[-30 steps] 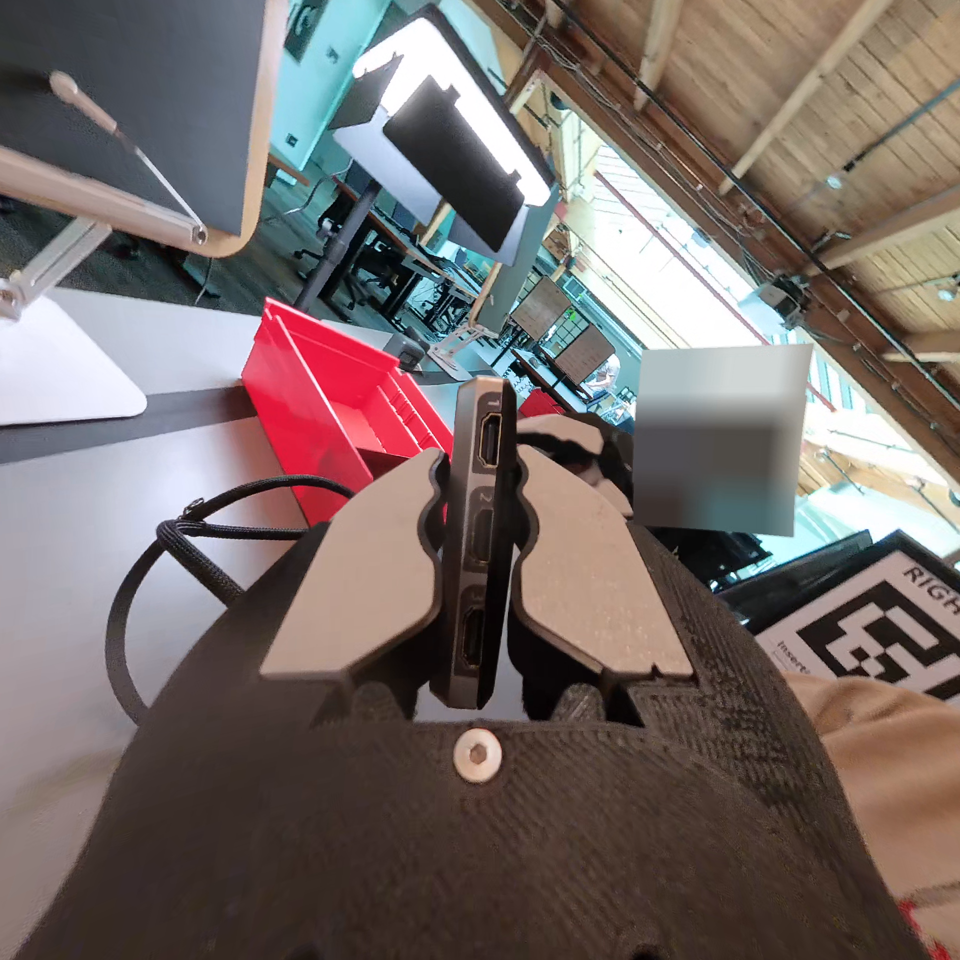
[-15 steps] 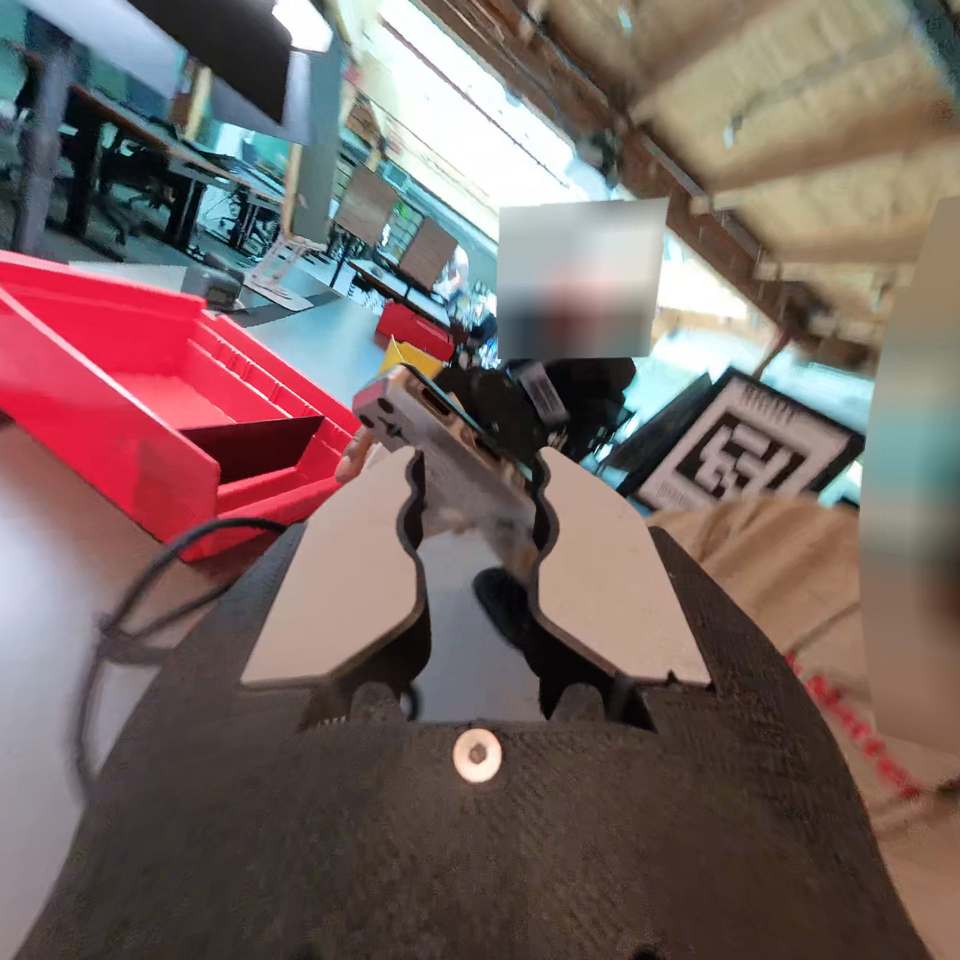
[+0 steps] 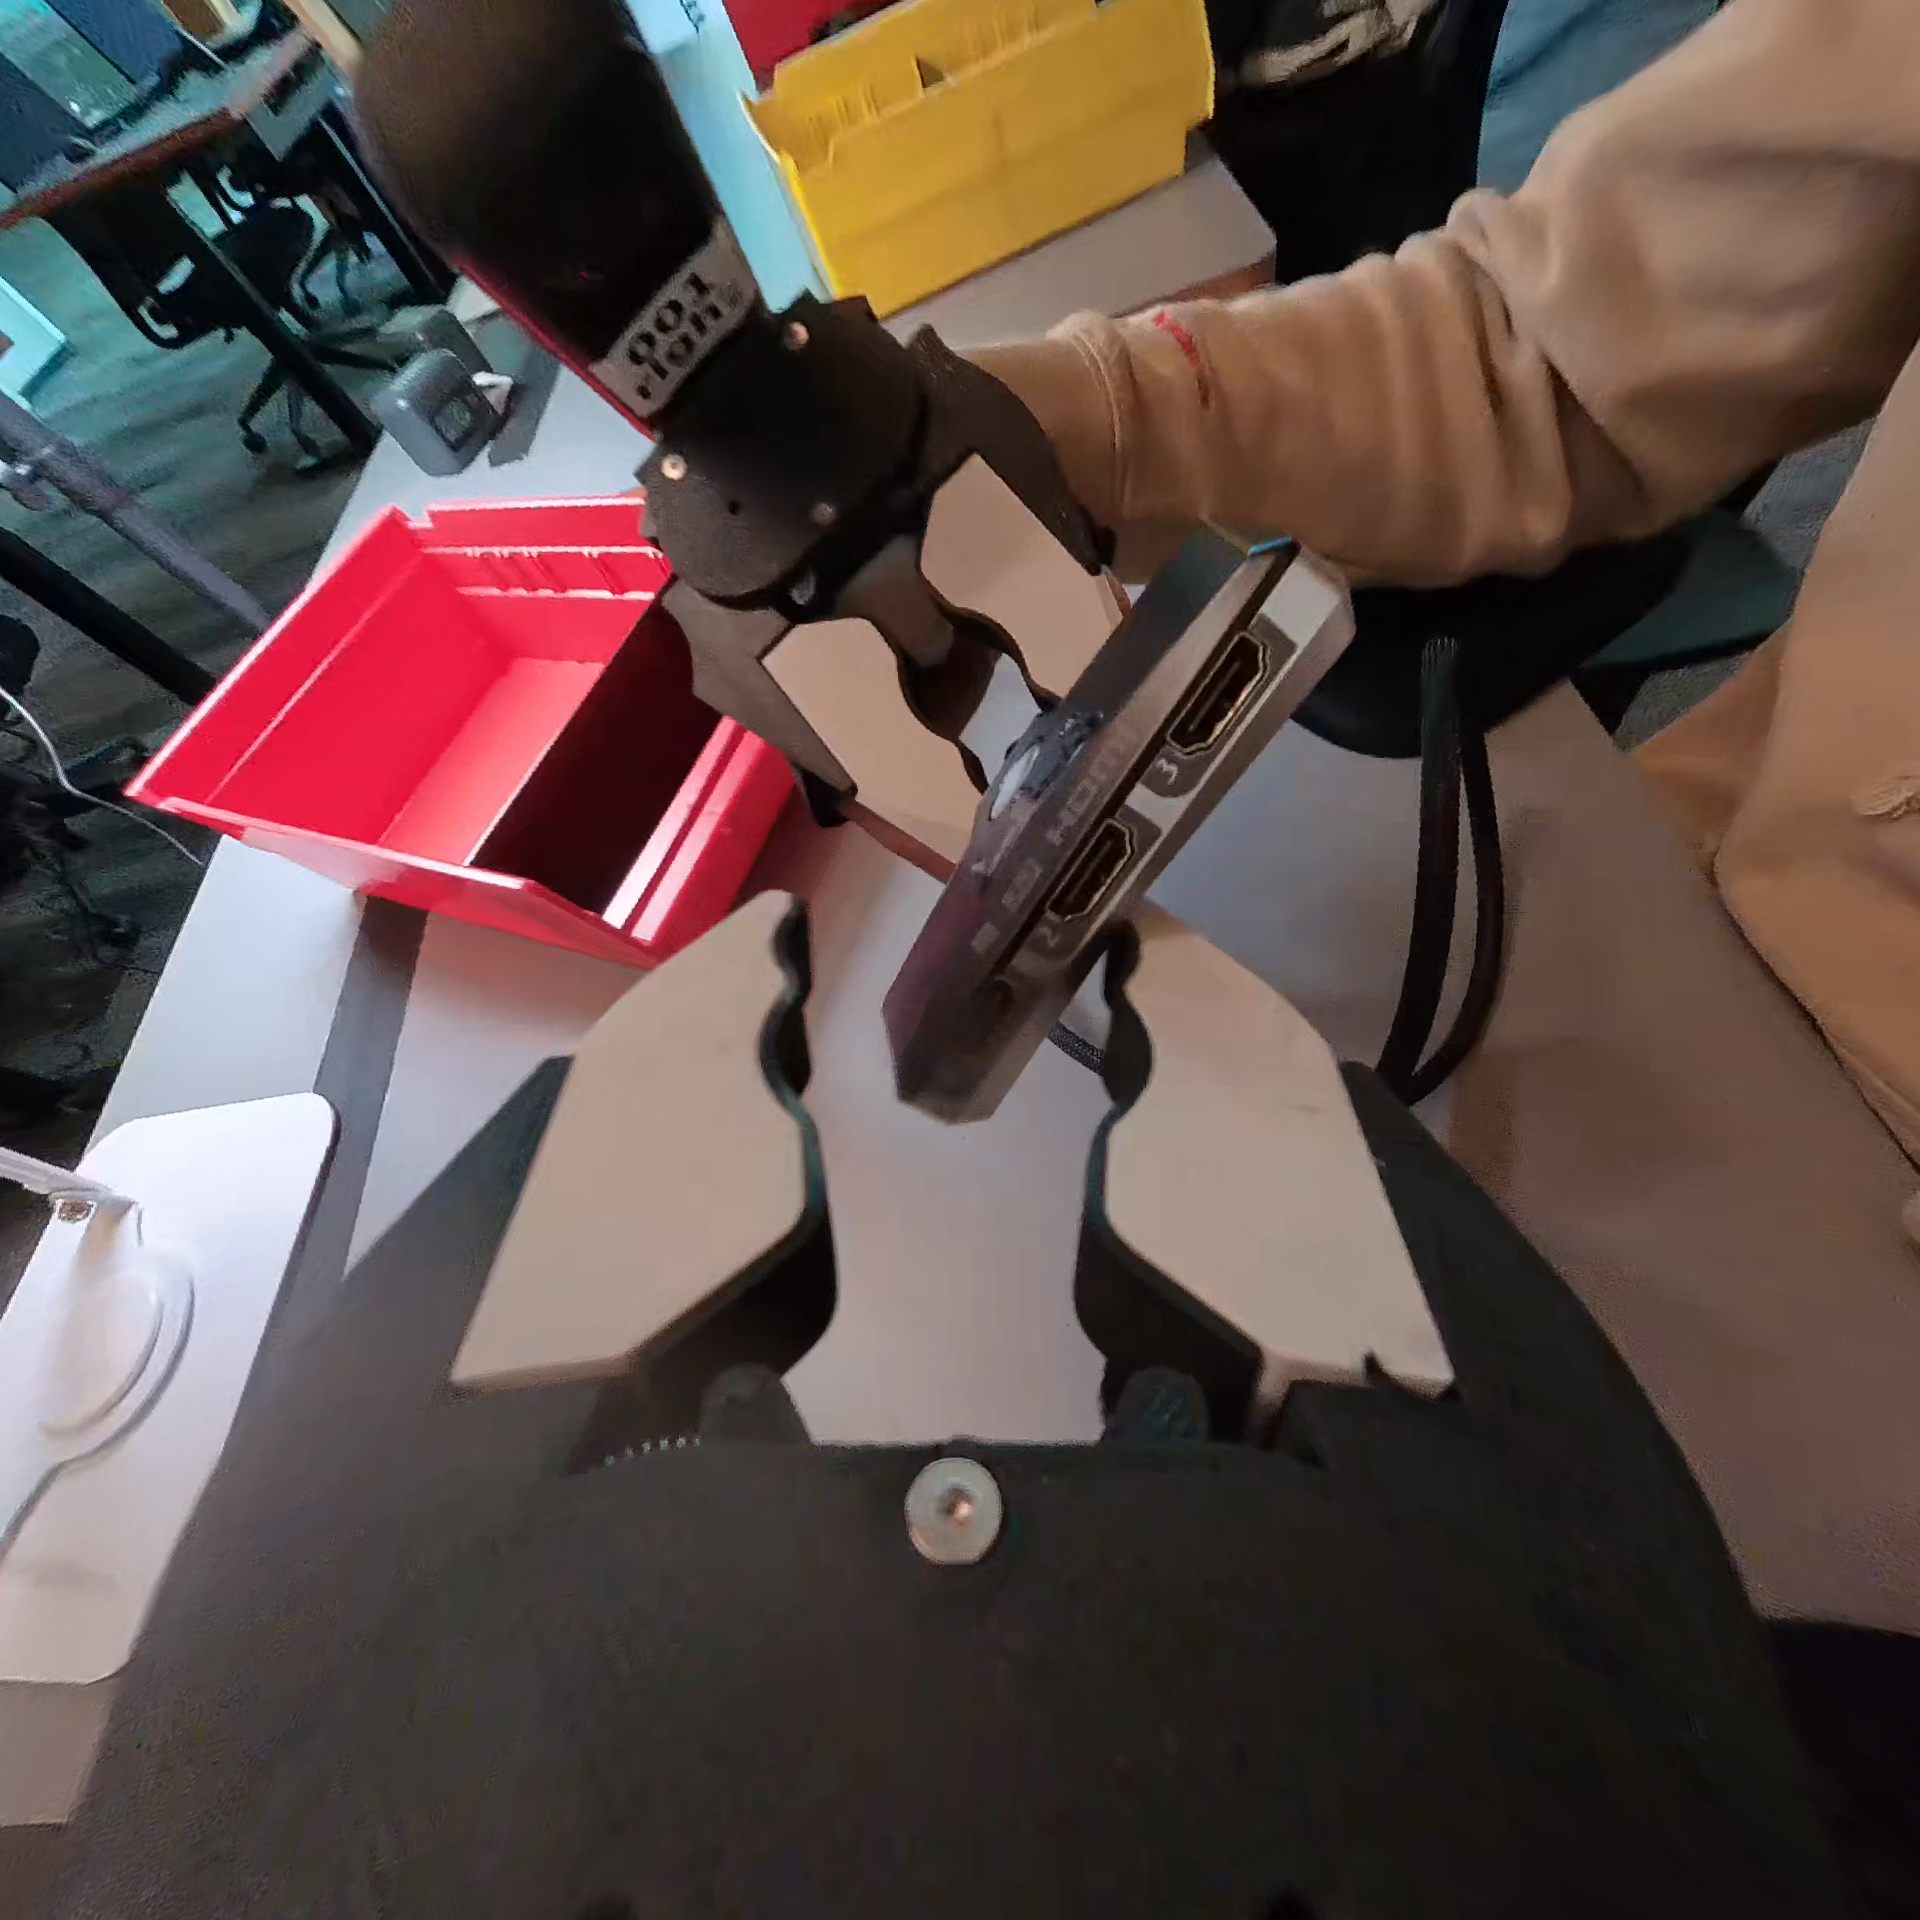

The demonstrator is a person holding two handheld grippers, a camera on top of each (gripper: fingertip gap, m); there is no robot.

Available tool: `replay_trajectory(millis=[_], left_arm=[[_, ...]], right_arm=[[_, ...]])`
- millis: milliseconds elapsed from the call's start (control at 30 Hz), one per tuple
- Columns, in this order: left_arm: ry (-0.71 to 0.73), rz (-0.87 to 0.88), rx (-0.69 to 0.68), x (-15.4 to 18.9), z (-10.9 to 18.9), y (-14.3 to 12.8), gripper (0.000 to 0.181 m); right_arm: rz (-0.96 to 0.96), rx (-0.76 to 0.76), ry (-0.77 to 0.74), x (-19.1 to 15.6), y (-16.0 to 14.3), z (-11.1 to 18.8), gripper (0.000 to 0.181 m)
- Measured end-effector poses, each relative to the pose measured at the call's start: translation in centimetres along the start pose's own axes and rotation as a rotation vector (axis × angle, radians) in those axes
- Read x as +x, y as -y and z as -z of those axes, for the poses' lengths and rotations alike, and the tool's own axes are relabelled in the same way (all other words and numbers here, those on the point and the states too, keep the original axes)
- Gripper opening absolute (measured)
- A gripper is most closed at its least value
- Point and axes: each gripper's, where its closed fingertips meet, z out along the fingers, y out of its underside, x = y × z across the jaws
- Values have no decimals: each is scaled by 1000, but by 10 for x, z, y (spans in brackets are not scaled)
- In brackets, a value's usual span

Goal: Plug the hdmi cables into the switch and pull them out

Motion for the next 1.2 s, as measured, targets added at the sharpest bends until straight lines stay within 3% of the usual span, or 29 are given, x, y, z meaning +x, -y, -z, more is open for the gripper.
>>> replay_trajectory(millis=[33,100,167,233,367,567,733,1033,1200], left_arm=[[-9,-8,-13,2,-4,-1,40],[16,-9,-18,-3,-6,0,32],[73,39,-7,-16,-2,-1,23],[114,91,29,-29,5,-3,23],[98,193,203,-42,6,-1,22],[58,276,339,-46,-10,-3,22],[24,290,261,-42,-18,-19,24],[84,167,101,-39,-17,-28,22],[83,180,122,-41,-15,-26,22]], right_arm=[[-4,6,2,1,1,0,21],[-5,-8,-56,11,-2,3,21],[9,6,-242,35,3,14,22],[43,28,-448,57,16,33,33],[203,124,-630,57,52,50,34],[250,169,-691,63,65,41,24],[223,81,-663,68,48,36,22],[210,80,-624,66,44,31,22],[210,90,-631,67,46,31,22]])
